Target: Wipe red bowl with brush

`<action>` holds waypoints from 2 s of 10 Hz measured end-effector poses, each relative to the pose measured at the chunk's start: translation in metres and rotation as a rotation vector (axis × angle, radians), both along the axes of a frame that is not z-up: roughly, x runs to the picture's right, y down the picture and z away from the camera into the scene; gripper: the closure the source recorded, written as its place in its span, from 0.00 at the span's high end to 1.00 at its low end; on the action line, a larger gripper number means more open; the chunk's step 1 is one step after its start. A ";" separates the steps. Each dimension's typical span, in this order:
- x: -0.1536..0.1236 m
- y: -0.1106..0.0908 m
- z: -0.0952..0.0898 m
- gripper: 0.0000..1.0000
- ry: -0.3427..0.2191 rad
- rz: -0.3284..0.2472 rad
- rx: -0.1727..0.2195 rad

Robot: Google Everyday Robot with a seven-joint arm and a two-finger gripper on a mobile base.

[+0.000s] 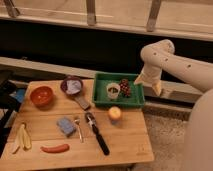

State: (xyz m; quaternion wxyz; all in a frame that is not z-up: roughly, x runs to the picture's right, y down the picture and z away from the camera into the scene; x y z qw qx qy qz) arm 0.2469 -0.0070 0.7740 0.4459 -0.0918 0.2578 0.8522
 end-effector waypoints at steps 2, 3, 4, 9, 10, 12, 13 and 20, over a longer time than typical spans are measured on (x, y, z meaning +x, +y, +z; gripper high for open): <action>-0.012 0.001 -0.005 0.80 -0.043 -0.046 -0.012; -0.030 0.002 -0.008 0.80 -0.087 -0.083 -0.018; -0.057 0.004 -0.013 0.80 -0.142 -0.133 -0.024; -0.184 0.025 -0.049 0.80 -0.440 -0.350 -0.044; -0.202 0.034 -0.061 0.80 -0.518 -0.390 -0.053; -0.224 0.047 -0.080 0.80 -0.615 -0.462 -0.062; -0.229 0.048 -0.084 0.80 -0.632 -0.473 -0.061; -0.285 0.060 -0.063 0.80 -0.669 -0.595 -0.089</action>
